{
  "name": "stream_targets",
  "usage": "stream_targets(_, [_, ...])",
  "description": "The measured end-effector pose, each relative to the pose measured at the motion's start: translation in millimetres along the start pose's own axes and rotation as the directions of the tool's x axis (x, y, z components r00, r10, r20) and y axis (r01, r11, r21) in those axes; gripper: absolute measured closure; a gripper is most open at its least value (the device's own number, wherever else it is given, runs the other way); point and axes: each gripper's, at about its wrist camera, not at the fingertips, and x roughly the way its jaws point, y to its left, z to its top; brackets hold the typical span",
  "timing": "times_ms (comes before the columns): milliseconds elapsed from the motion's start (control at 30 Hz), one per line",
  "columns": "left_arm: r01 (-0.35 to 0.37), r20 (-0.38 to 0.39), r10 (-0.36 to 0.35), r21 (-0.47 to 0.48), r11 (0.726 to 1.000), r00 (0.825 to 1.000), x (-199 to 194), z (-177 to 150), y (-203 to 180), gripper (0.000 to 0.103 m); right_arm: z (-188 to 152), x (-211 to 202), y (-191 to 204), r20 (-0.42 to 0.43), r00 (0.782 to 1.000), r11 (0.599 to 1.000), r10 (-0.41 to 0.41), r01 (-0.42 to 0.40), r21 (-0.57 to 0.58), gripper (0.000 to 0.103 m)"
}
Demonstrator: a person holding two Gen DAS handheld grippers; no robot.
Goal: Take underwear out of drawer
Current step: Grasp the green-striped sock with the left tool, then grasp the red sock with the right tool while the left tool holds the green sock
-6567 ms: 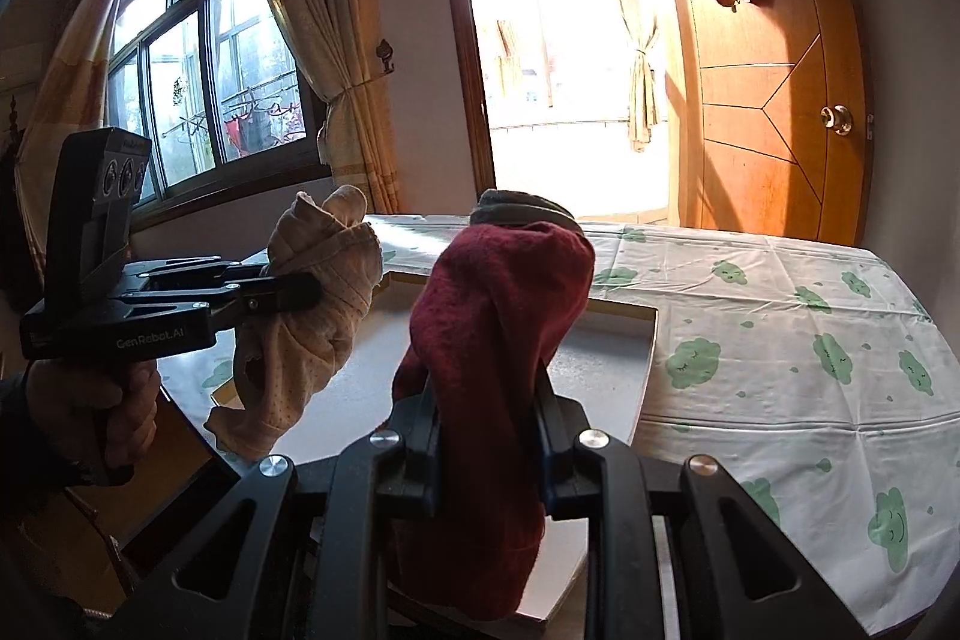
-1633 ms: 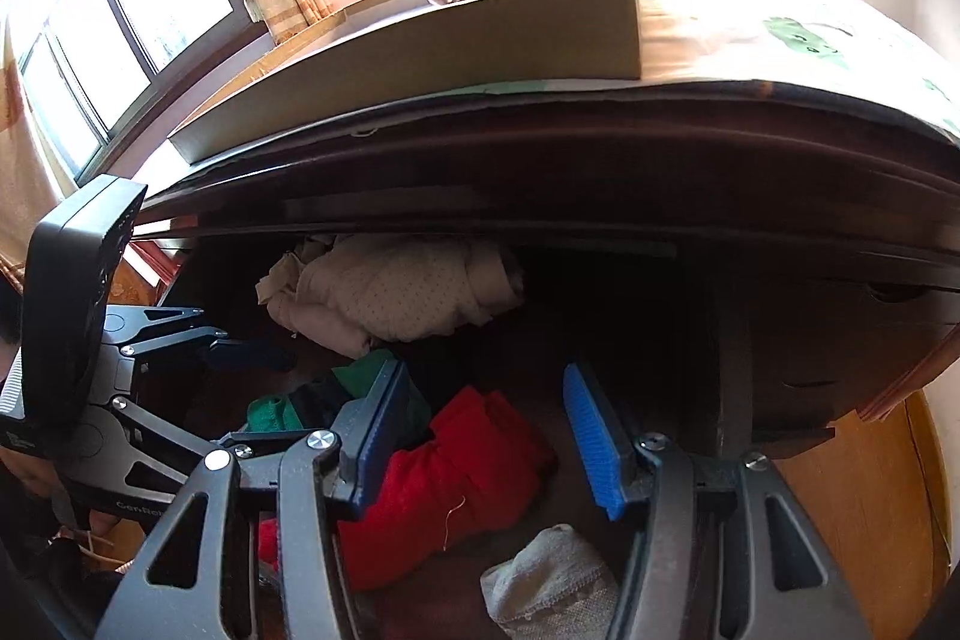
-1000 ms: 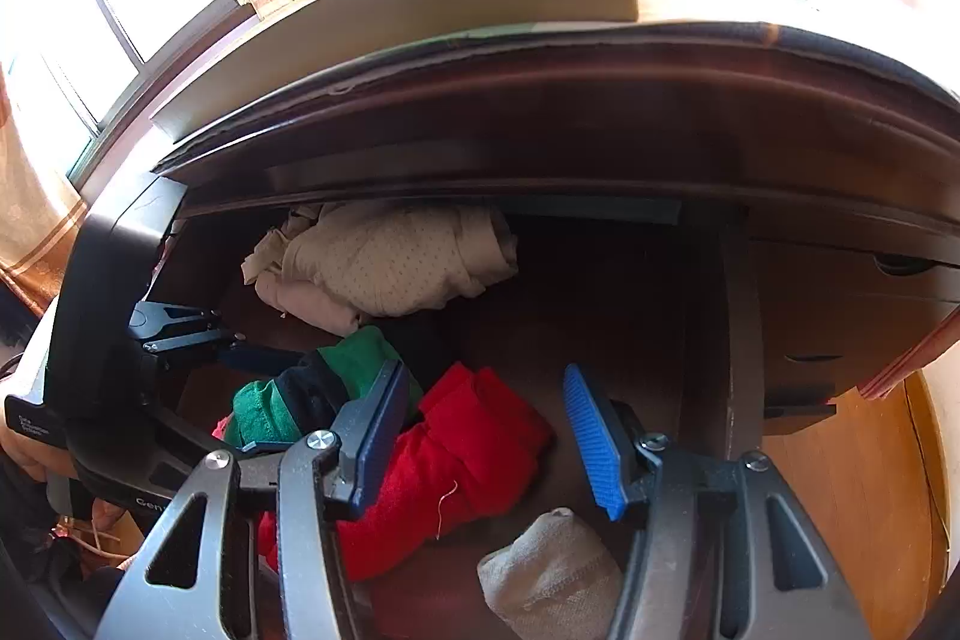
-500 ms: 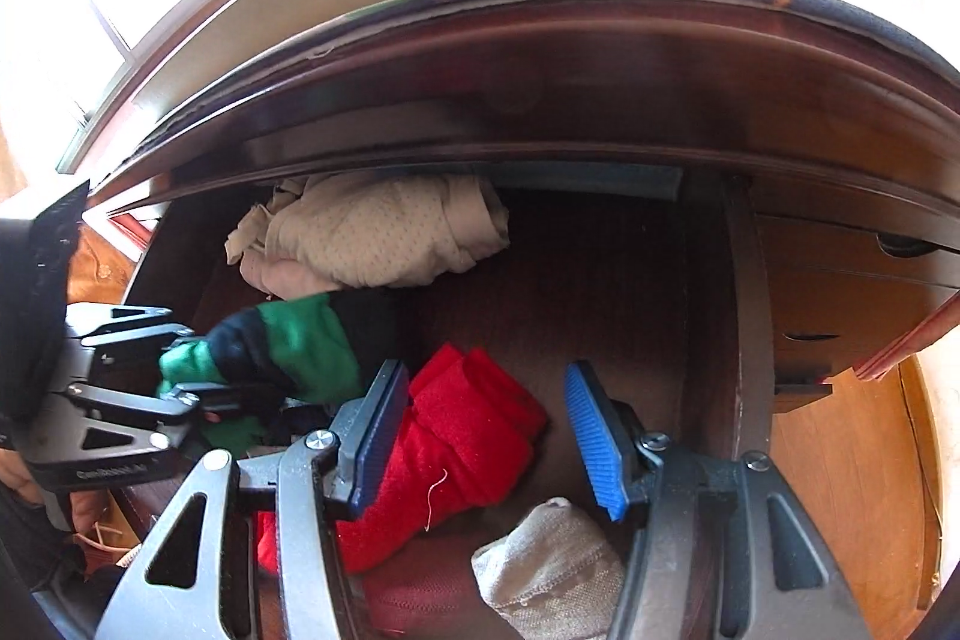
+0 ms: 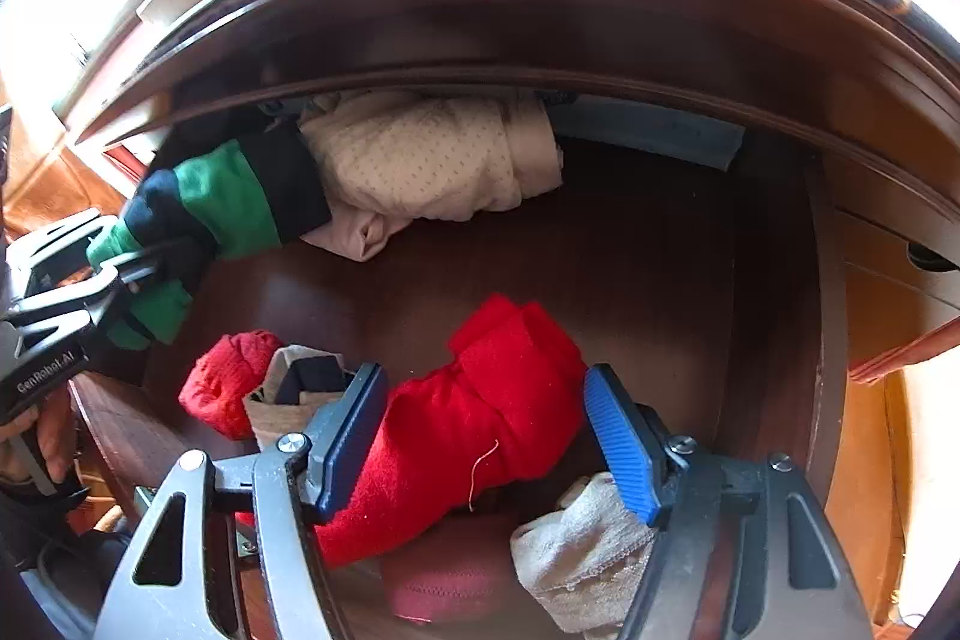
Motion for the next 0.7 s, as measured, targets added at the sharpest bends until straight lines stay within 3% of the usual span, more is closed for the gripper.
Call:
stream_targets(367, [0.041,-0.030,-0.040,0.025,0.999,0.999,6.7,-1.1,-0.8,0.075,2.6,24.3,10.3,-0.132,0.991,1.000,-0.021,0.020,-0.007,0.026])
stream_targets(700, [0.064,-0.036,-0.064,0.009,0.998,0.997,7.7,-1.0,2.5,0.075,2.0,29.2,1.0,-0.163,0.985,0.998,0.055,-0.047,0.052,0.024])
